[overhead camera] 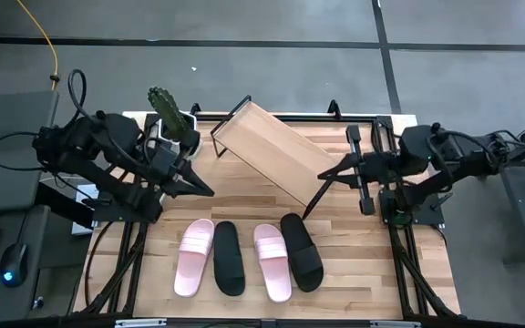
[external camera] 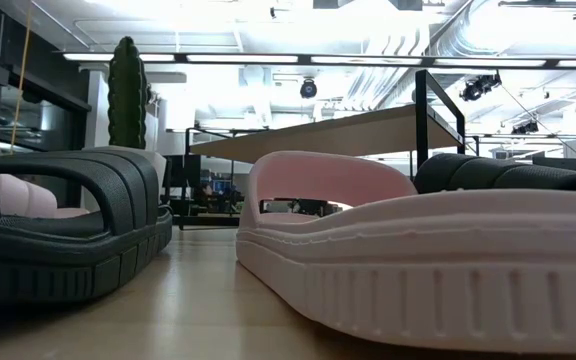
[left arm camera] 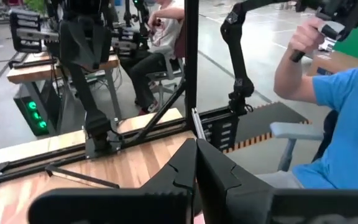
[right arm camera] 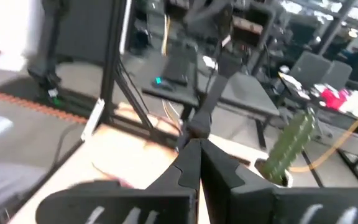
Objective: Pick and place slides into the shelf
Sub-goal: Put the right pink slipper on the shelf
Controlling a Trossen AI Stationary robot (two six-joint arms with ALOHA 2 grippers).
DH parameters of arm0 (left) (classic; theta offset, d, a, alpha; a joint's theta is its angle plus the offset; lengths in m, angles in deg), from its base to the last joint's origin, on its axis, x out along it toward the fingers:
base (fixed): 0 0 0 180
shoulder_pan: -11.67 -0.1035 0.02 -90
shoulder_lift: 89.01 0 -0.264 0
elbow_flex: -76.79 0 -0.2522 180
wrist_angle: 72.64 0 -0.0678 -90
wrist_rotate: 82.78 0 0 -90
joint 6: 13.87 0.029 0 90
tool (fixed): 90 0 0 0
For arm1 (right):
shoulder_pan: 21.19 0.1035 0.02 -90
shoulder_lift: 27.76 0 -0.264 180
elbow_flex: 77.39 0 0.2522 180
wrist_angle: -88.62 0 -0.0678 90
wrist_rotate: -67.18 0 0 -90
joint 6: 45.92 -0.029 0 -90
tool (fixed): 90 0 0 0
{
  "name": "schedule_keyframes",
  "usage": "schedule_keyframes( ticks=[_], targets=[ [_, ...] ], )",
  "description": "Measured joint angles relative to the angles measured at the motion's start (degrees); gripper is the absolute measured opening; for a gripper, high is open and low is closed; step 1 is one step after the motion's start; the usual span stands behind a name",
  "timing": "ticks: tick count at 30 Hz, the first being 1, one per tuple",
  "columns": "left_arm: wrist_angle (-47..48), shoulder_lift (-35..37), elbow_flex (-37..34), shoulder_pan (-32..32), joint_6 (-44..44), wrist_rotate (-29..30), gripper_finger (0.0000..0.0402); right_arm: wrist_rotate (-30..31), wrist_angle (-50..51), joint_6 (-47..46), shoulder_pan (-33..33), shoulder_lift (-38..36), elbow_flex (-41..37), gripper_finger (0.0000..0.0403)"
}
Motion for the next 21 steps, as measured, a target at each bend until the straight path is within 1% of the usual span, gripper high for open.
schedule_keyframes(
  ticks=[3, 4, 7, 10, 14, 18, 21],
  targets=[
    [1.76, -0.95, -0.04, 2.06, 0.06, 1.30, 0.0001, 4.15, 2.22, -0.26, 2.24, 0.55, 0.00, 0.0000],
    [2.26, -1.21, -0.04, 2.72, 0.06, 2.57, 0.0001, 5.07, 2.58, -0.65, 2.94, 0.77, 0.00, 0.0000],
    [4.90, -1.96, -0.05, 5.19, 0.10, 7.60, 0.0001, 7.34, 4.02, -0.73, 5.33, 1.67, 0.00, 0.0000],
    [7.81, -2.88, -0.07, 7.93, 0.91, 13.98, 0.0001, 9.48, 4.57, -0.96, 7.87, 2.97, 0.00, 0.0000],
    [10.55, -4.19, -0.07, 11.70, 1.26, 21.90, 0.0001, 13.95, 4.69, -0.76, 10.79, 4.72, 0.00, 0.0000],
    [12.48, -5.52, -0.04, 15.25, 1.26, 27.06, 0.0001, 17.79, 5.39, -1.06, 13.01, 6.43, 0.00, 0.0000],
    [13.74, -6.53, -0.04, 18.09, 1.02, 29.73, 0.0001, 18.54, 6.13, -2.23, 14.27, 7.61, -0.02, 0.0000]
  ],
)
